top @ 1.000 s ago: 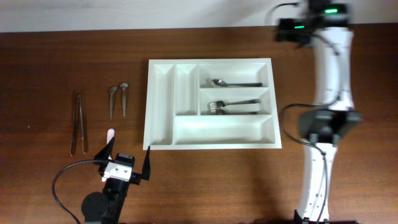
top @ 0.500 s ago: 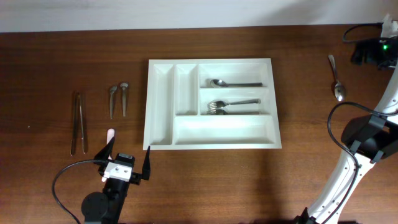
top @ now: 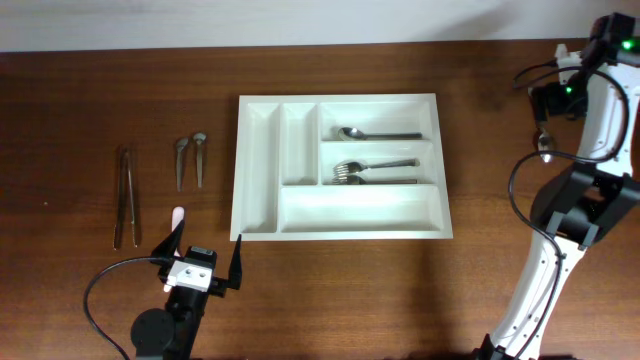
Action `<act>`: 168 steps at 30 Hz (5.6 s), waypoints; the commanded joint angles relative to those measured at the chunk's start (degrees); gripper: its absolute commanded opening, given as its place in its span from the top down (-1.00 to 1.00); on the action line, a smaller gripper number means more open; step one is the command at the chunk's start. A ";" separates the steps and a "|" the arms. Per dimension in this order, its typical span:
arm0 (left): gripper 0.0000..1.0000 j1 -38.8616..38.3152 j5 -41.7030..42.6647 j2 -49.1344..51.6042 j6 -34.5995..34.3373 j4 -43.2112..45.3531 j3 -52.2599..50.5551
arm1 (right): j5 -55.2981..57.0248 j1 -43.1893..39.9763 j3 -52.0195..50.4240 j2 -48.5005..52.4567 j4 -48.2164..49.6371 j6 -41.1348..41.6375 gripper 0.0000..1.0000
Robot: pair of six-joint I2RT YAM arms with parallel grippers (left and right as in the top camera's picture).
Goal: Pack container
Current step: 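Move the right gripper back over the remaining spoon, then lower the right gripper and grasp the second spoon's handle, then lift the second spoon and carry it over the tray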
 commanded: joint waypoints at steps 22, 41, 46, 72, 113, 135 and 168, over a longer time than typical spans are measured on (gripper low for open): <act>-0.98 -0.22 0.00 -0.44 -0.28 -0.28 -0.20 | -6.67 -0.57 -0.57 7.10 0.72 7.34 -0.98; -0.98 -0.22 0.00 -0.44 -0.28 -0.28 -0.20 | -6.73 -2.14 -0.63 8.46 2.16 7.32 -0.98; -0.98 -0.22 0.00 -0.44 -0.31 -0.28 -0.20 | -7.45 -2.19 -0.63 8.46 3.32 6.93 -0.98; -0.98 -0.22 0.00 -0.44 -0.28 -0.28 -0.20 | -7.93 -2.19 -4.44 8.50 6.95 6.91 -0.97; -0.99 -0.22 0.00 -0.44 -0.28 -0.28 -0.20 | -4.72 -1.86 -4.48 8.48 8.59 6.54 0.85; -0.98 -0.22 0.00 -0.44 -0.28 -0.28 -0.20 | -4.94 4.63 11.04 4.92 4.48 30.60 0.93; -0.99 -0.22 0.00 -0.44 -0.28 -0.28 -0.20 | -20.59 26.45 27.17 -1.05 -20.61 100.59 0.88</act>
